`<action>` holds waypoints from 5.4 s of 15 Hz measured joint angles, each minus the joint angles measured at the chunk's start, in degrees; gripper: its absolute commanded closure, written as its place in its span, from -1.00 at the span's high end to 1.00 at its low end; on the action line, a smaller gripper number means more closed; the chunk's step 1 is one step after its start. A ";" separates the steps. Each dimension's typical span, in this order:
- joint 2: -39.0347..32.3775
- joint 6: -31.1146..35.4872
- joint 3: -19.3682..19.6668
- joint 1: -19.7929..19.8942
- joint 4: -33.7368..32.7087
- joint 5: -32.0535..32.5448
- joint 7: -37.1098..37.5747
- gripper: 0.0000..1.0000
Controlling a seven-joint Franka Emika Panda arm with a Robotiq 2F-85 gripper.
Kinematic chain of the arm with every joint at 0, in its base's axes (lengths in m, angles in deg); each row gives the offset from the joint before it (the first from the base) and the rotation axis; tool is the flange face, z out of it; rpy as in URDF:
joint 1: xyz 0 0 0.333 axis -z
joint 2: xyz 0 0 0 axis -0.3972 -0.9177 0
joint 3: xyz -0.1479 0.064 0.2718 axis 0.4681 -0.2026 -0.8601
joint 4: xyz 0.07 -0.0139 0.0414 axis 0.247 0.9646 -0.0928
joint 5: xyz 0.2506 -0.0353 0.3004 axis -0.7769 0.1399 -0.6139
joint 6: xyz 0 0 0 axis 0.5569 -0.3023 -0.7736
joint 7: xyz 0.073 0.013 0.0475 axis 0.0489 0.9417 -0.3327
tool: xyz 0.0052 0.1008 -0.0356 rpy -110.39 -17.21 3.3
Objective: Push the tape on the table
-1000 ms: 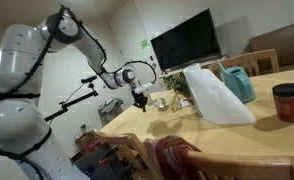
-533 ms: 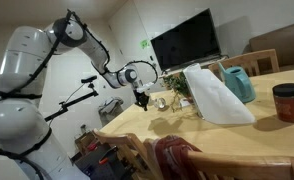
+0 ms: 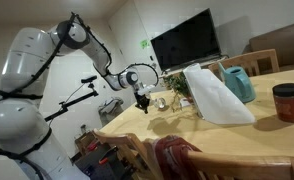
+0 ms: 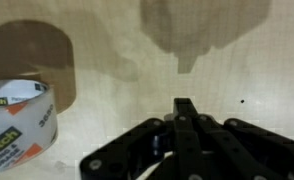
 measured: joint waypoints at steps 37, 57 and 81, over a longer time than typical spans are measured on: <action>-7.76 -1.25 0.74 -0.93 -10.73 4.12 2.23 -1.00; -8.63 -1.30 1.00 -0.78 -12.53 4.12 2.23 -0.98; -14.14 -10.35 0.11 -4.93 -27.04 4.08 6.14 -1.00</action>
